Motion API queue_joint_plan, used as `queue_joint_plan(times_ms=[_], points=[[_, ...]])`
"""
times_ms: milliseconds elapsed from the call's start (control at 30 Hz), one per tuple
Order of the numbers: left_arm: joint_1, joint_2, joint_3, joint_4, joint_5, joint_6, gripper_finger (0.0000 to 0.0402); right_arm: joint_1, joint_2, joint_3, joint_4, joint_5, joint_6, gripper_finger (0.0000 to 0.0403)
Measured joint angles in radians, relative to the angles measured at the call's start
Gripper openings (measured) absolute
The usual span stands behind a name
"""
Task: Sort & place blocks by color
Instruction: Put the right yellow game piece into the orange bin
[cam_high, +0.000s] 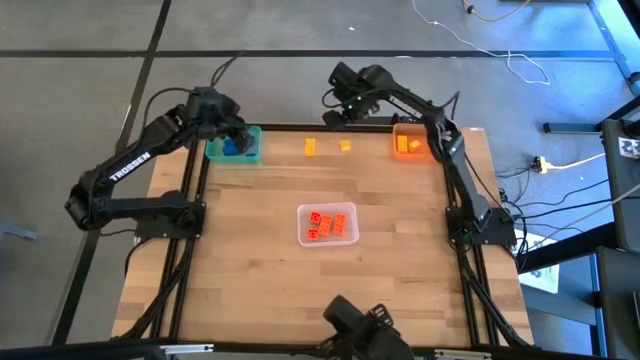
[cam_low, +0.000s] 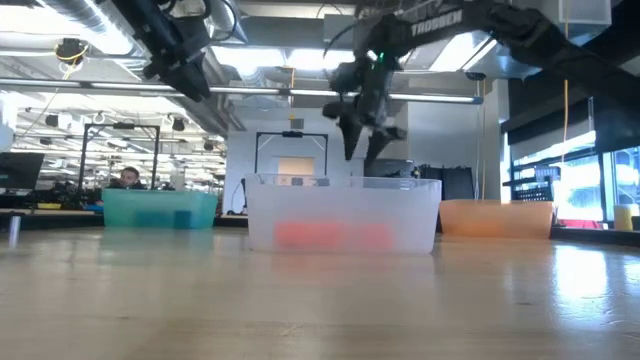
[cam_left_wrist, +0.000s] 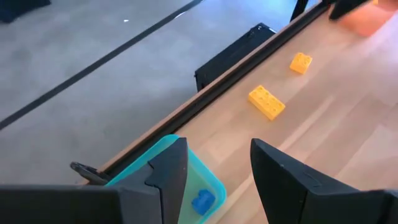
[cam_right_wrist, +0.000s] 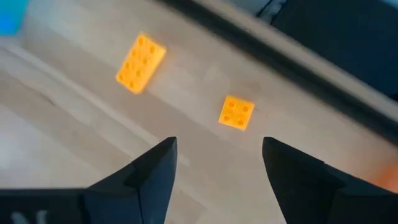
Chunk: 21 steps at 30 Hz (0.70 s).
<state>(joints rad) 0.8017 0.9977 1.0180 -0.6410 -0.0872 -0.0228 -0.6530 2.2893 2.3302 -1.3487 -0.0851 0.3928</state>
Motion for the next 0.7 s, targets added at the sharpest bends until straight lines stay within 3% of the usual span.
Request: queue_joint_plan(times_ms=[367,700], points=[[0.001,0.0,0.0,0.004,-0.017,-0.028,0.0165,-0.026,0.174,0.0,-0.028,-0.067,-0.082,0.0236],[0.001,0.0,0.0,0.005,-0.034,-0.03,0.0165,-0.033,0.23,0.0,0.02,-0.066,-0.101,0.0236]])
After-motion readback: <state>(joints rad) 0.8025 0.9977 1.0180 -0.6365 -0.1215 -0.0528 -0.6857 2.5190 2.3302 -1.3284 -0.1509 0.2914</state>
